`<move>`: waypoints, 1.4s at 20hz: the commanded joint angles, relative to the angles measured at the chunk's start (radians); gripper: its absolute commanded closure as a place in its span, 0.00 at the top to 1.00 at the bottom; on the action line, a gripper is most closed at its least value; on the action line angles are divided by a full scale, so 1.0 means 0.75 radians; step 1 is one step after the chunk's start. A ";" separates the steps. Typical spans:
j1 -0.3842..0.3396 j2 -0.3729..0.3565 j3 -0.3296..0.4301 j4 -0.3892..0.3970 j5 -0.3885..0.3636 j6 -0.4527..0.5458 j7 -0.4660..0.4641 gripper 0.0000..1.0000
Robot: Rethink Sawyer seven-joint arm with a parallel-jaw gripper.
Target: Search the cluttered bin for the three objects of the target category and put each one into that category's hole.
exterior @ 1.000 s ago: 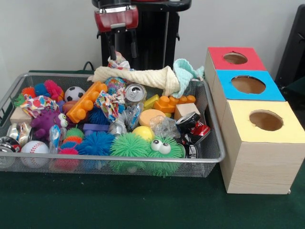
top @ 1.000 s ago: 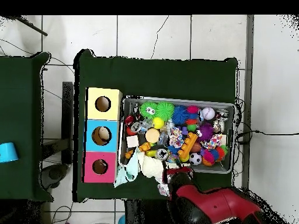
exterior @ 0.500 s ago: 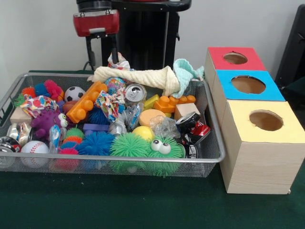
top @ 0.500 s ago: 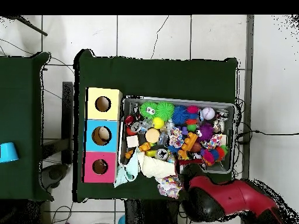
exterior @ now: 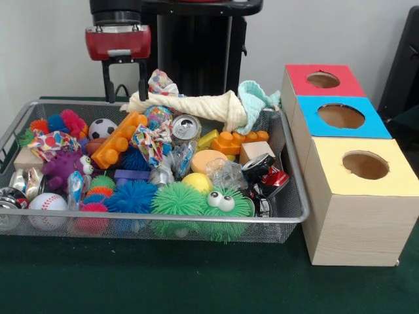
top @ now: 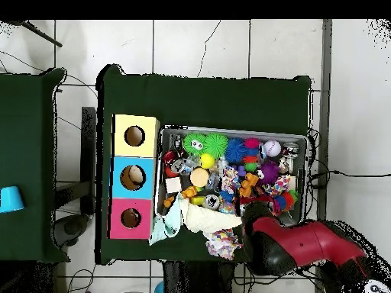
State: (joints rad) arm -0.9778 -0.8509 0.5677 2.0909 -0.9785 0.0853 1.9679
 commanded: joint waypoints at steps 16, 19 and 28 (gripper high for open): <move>0.615 0.559 -0.646 -0.563 0.053 -0.456 0.067 1.00; 0.655 0.638 -0.707 -0.629 0.064 -0.514 0.028 1.00; 0.736 0.734 -0.828 -0.712 0.107 -0.596 -0.019 1.00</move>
State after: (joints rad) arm -0.4469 -0.4249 0.0174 1.7074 -0.9358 -0.3487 1.9681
